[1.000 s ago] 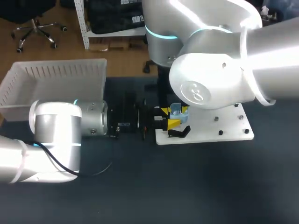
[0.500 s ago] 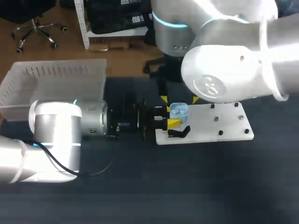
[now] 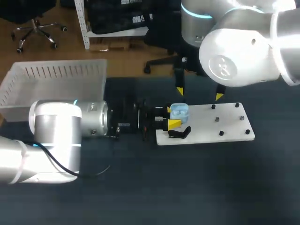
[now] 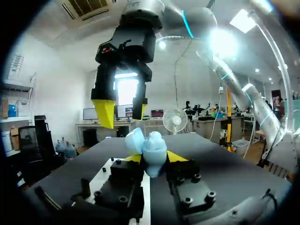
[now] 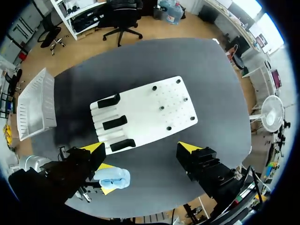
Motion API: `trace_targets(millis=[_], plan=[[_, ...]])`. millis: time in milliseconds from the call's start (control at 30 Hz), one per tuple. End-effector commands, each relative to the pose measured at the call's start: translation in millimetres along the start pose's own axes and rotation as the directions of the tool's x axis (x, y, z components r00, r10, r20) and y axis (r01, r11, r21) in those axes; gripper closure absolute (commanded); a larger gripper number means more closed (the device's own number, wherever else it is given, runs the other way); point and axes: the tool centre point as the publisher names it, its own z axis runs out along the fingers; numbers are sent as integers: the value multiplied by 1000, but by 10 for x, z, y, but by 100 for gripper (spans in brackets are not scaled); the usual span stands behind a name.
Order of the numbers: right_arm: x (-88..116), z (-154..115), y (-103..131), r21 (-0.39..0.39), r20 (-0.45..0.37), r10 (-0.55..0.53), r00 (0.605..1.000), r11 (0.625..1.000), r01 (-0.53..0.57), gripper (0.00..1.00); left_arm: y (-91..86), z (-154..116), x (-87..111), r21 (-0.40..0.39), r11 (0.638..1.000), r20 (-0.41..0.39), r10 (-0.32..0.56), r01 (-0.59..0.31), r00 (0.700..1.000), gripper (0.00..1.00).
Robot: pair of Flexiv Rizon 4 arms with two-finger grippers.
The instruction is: Pick up each earbud case from the left stands, insert the matching earbuds, close the lid, and place the case in the box.
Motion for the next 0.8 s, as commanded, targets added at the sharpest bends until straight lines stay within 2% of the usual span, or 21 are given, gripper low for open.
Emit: trace_targets(millis=[33,233,433,567,733,800], plan=[[-23,131,48,18,-50,-9,999,1000,10,0,-19,4,5,-8,1000,2,3,-3,1000,100],[135,251,-13,42,-91,-22,996,999,26,0,-19,4,5,-8,1000,2,3,-3,1000,100],[365,210,-108,42,-105,-30,994,998,35,0,-19,4,5,-8,1000,2,3,-3,1000,100],[439,166,-137,29,-116,-39,992,999,43,0,-19,4,5,-8,1000,2,3,-3,1000,100],[481,131,-152,22,-95,-41,995,999,43,0,-19,4,5,-8,1000,2,3,-3,1000,100],[451,73,-188,34,-44,-10,999,999,12,0,-19,4,5,-8,1000,2,3,-3,1000,100]])
